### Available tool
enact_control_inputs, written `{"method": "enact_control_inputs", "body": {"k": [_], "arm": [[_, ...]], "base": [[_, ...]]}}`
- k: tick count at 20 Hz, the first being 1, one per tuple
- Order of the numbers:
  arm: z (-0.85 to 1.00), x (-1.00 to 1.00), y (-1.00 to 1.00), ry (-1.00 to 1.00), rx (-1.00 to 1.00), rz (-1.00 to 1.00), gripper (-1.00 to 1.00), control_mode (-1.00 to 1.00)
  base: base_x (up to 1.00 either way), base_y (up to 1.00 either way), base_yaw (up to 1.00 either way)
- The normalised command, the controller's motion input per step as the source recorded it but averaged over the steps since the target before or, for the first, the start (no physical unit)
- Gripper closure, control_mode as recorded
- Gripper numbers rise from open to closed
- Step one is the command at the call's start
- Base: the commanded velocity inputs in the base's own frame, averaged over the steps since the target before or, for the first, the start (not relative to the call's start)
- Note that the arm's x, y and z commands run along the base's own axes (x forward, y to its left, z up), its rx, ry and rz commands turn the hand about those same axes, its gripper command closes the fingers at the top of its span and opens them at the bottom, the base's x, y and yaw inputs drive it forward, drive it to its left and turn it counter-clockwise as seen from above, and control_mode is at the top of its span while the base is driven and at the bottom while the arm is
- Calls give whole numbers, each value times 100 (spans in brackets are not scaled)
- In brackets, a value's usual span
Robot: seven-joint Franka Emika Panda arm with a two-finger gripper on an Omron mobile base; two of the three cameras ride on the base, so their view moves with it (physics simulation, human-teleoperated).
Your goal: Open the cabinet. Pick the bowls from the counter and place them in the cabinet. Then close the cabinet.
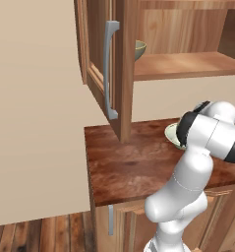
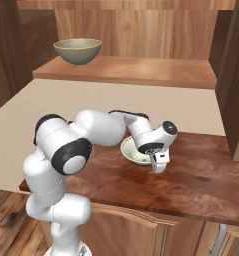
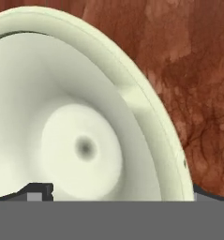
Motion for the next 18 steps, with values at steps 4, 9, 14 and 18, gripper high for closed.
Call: {"method": "enact_control_inputs", "body": {"k": [4,9,14,18], "arm": [[-25,16,-18,1,0,0,-100,-100],[-20,17,-3,0,0,0,-100,-100],[-15,8,0,0,0,0,-100,-100],[-4,1,2,-2,0,0,100,-100]], "base": [[0,0,0],[0,0,0],[0,0,0],[0,0,0]]}}
